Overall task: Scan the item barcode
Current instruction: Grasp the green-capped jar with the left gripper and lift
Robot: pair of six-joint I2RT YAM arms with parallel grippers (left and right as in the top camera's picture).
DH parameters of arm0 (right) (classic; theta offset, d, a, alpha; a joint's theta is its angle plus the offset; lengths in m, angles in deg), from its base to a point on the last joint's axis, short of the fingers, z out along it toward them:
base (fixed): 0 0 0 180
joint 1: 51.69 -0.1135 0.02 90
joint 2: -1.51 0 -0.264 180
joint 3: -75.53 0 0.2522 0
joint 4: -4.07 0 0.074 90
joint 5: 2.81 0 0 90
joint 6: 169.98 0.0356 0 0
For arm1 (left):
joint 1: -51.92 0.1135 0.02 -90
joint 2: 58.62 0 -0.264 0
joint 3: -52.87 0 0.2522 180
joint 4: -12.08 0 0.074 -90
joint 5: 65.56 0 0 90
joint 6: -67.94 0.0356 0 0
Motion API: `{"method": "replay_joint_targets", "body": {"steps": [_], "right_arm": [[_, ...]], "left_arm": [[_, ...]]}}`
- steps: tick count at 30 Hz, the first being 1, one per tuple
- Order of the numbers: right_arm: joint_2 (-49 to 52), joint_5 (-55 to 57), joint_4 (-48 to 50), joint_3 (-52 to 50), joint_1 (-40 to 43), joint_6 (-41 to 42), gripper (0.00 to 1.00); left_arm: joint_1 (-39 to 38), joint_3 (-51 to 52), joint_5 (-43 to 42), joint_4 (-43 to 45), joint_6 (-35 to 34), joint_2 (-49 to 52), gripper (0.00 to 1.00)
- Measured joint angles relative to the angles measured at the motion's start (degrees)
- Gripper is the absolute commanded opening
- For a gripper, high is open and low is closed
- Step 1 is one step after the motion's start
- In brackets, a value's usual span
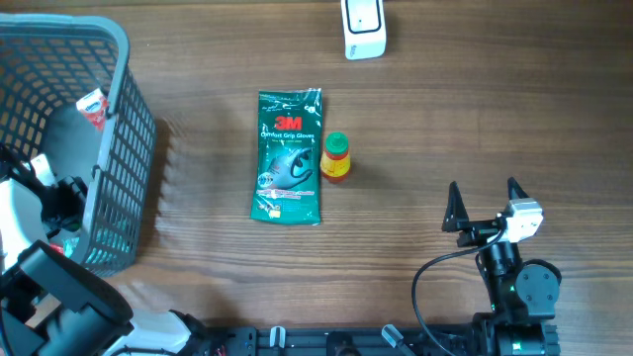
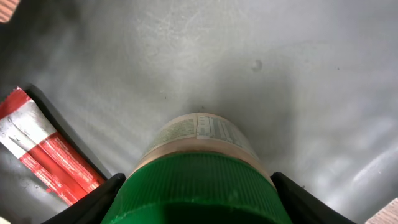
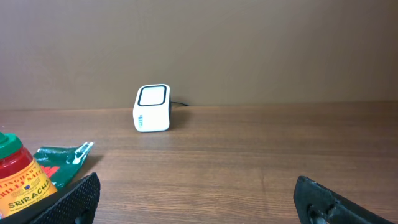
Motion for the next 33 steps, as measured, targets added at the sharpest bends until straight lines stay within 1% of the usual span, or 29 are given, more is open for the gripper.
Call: {"method": "replay_joint_targets", "body": {"steps": [6, 13, 18, 23, 28, 33], "right_arm": [[0.00, 0.00, 0.00, 0.00, -0.02, 0.00, 1.00], [0.00, 0.00, 0.00, 0.00, 0.00, 0.00, 1.00], [0.00, -0.02, 0.00, 0.00, -0.02, 0.00, 1.00], [0.00, 0.00, 0.00, 0.00, -0.02, 0.00, 1.00], [0.00, 0.00, 0.00, 0.00, -0.02, 0.00, 1.00], [0.00, 0.00, 0.00, 0.00, -0.02, 0.02, 1.00]], "left_arm": [[0.00, -3.67, 0.00, -3.80, -0.02, 0.00, 0.64], [-0.02, -11.61, -0.44, -6.95, -1.62, -0.61, 0.67], [-0.81, -17.07, -2.80, -8.61, -2.40, -2.82, 0.69], [-4.55, -22.05, -4.35, -8.79, -2.62, -6.25, 0.70], [-10.23, -25.94, -5.09, -8.35, -2.62, -10.32, 0.71], [-17.18, -28.22, -5.75, -5.51, -2.62, -15.65, 0.71]]}}
